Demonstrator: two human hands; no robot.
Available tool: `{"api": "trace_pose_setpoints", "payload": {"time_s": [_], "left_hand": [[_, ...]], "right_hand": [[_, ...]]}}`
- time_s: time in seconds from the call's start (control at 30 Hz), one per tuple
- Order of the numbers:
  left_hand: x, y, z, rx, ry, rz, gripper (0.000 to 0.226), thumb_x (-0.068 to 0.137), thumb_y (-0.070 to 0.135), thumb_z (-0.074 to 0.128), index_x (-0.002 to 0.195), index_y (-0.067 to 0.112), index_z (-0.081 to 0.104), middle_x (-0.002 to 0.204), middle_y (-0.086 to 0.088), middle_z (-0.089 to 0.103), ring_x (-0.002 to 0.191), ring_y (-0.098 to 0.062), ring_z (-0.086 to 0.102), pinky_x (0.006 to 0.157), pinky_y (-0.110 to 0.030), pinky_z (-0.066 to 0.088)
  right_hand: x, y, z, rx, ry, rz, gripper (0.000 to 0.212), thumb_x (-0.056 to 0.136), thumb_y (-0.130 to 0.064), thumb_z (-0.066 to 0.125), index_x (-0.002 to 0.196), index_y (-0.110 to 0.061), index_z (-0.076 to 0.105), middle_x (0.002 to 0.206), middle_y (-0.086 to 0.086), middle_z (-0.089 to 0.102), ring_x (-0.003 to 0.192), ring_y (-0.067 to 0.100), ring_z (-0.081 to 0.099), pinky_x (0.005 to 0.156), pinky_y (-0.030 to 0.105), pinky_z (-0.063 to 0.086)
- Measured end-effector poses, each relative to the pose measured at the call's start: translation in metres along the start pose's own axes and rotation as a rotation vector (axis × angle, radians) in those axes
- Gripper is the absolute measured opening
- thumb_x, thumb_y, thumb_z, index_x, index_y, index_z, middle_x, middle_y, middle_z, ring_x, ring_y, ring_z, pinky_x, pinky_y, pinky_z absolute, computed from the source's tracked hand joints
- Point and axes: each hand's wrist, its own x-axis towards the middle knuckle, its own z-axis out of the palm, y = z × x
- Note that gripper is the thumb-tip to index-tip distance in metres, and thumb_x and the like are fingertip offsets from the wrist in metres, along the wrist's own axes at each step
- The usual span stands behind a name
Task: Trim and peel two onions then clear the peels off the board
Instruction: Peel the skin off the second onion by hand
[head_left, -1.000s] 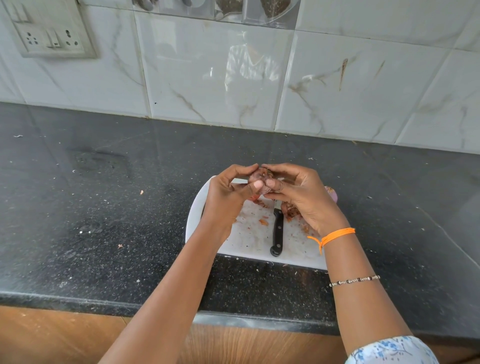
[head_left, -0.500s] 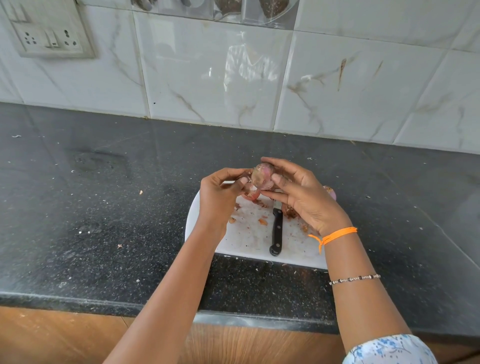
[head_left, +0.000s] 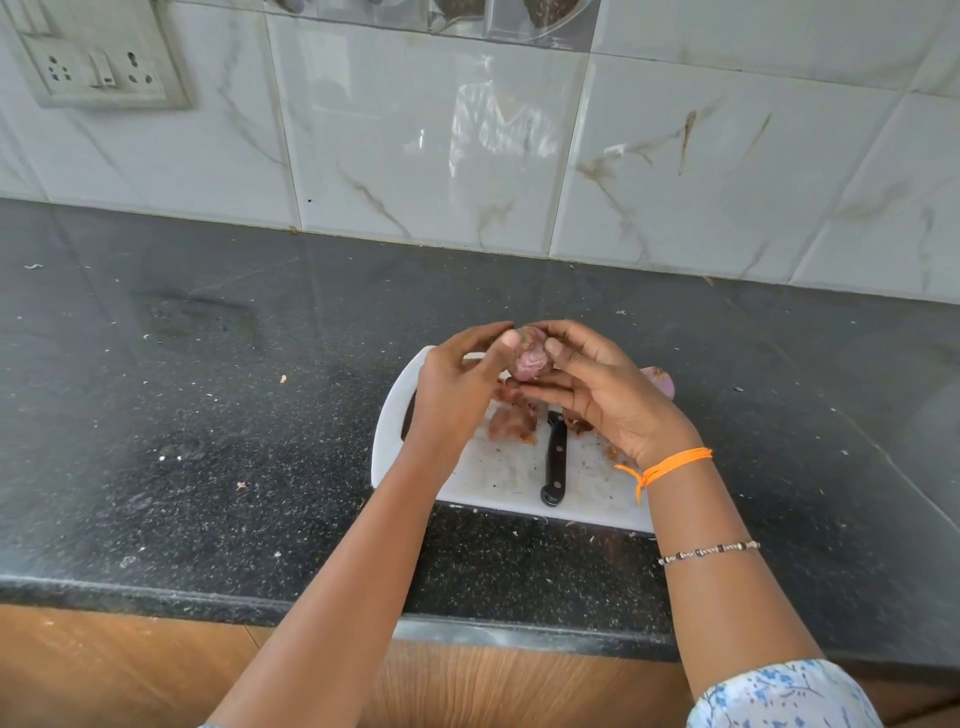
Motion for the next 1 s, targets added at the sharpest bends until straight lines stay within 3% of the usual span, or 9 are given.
{"api": "trace_pose_setpoints", "payload": {"time_s": [0.13, 0.33, 0.53, 0.67, 0.73, 0.87, 1.0], "left_hand": [[-0.0012, 0.0019, 0.0017, -0.132, 0.025, -0.094, 0.015, 0.076, 0.021, 0.077, 0.089, 0.014, 0.073, 0.082, 0.001, 0.073, 0.076, -0.010, 0.070, 0.064, -0.021, 0.055], [-0.0002, -0.0001, -0.0021, -0.257, 0.000, -0.133, 0.005, 0.081, 0.007, 0.070, 0.082, 0.011, 0.070, 0.075, 0.001, 0.066, 0.067, -0.010, 0.067, 0.057, -0.018, 0.051], [0.0032, -0.0031, -0.0037, -0.262, 0.035, -0.162, 0.013, 0.087, 0.009, 0.064, 0.075, 0.008, 0.068, 0.086, -0.014, 0.066, 0.067, -0.014, 0.067, 0.061, -0.023, 0.056], [0.0025, -0.0026, -0.0026, -0.289, 0.056, -0.181, 0.016, 0.093, 0.014, 0.057, 0.084, 0.008, 0.068, 0.080, -0.006, 0.070, 0.072, -0.013, 0.068, 0.066, -0.023, 0.057], [0.0016, -0.0015, -0.0016, -0.258, 0.036, -0.172, 0.012, 0.089, 0.022, 0.063, 0.090, 0.011, 0.069, 0.081, 0.000, 0.070, 0.075, -0.010, 0.069, 0.067, -0.023, 0.057], [-0.0004, 0.0000, -0.0025, -0.239, -0.032, -0.157, 0.007, 0.079, 0.009, 0.073, 0.084, 0.010, 0.068, 0.072, 0.008, 0.070, 0.073, -0.012, 0.070, 0.066, -0.023, 0.056], [0.0006, -0.0020, -0.0056, -0.277, -0.010, -0.181, 0.014, 0.085, 0.009, 0.066, 0.071, 0.010, 0.063, 0.082, -0.012, 0.066, 0.075, -0.016, 0.067, 0.068, -0.029, 0.059]], "right_hand": [[-0.0006, 0.0008, 0.0010, -0.050, -0.056, -0.002, 0.022, 0.092, -0.004, 0.054, 0.112, -0.010, 0.057, 0.112, 0.017, 0.059, 0.098, 0.027, 0.068, 0.083, 0.034, 0.057], [-0.0013, 0.0029, -0.0012, -0.161, -0.071, -0.015, 0.028, 0.089, 0.000, 0.058, 0.113, -0.014, 0.058, 0.124, 0.023, 0.051, 0.107, 0.033, 0.064, 0.094, 0.047, 0.051], [-0.0028, 0.0016, -0.0009, -0.185, -0.084, -0.020, 0.030, 0.088, 0.003, 0.058, 0.112, -0.013, 0.058, 0.119, 0.014, 0.052, 0.102, 0.027, 0.066, 0.090, 0.038, 0.055], [-0.0022, 0.0013, -0.0007, -0.147, -0.075, -0.036, 0.031, 0.088, 0.002, 0.058, 0.113, -0.015, 0.060, 0.121, 0.011, 0.055, 0.104, 0.031, 0.066, 0.087, 0.042, 0.056], [-0.0023, 0.0008, -0.0006, -0.157, -0.065, -0.039, 0.032, 0.088, 0.001, 0.058, 0.116, -0.014, 0.060, 0.125, 0.012, 0.055, 0.104, 0.031, 0.066, 0.086, 0.043, 0.056], [-0.0031, 0.0013, -0.0005, -0.183, -0.062, -0.029, 0.031, 0.087, 0.004, 0.059, 0.114, -0.012, 0.060, 0.122, 0.015, 0.059, 0.102, 0.029, 0.067, 0.085, 0.035, 0.056], [-0.0032, 0.0015, -0.0011, -0.216, -0.065, -0.023, 0.033, 0.085, 0.004, 0.061, 0.115, -0.009, 0.062, 0.121, 0.014, 0.060, 0.106, 0.025, 0.066, 0.086, 0.033, 0.056]]}}
